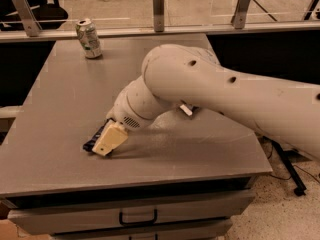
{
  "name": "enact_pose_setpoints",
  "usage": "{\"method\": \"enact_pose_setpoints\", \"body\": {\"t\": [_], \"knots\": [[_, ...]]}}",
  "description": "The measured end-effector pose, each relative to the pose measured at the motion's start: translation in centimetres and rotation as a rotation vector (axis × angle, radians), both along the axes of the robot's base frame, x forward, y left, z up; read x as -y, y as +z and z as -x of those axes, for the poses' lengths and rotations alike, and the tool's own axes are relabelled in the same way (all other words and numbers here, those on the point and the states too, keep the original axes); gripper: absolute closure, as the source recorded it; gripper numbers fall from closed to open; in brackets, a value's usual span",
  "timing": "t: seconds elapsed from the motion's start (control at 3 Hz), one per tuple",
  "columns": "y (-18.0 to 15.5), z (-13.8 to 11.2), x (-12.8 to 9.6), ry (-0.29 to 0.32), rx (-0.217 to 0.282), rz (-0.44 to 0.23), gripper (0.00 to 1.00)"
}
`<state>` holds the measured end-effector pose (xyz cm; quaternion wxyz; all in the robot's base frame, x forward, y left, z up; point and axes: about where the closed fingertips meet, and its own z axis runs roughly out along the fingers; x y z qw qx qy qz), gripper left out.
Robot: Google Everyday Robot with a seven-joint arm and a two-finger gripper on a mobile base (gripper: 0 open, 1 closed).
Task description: Pick rxbar blueberry
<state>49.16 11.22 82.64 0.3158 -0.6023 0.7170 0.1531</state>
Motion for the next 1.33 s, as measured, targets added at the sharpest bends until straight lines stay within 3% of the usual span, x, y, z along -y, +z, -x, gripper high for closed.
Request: {"method": "enact_pose_setpoints", "body": {"t": [0.33,0.67,1.0,1.33], "knots": [[0.0,0.0,0.0,0.0,0.0,0.0,1.0],[2.1,-1.8,-1.1,0.049,0.035,-0.062,1.0],[5.0,-4.6,-2.9,0.156,0.021,-0.225,1.0],[9.3,-7.4,-4.0,0.275,0.081,-0.376,1.0]]}}
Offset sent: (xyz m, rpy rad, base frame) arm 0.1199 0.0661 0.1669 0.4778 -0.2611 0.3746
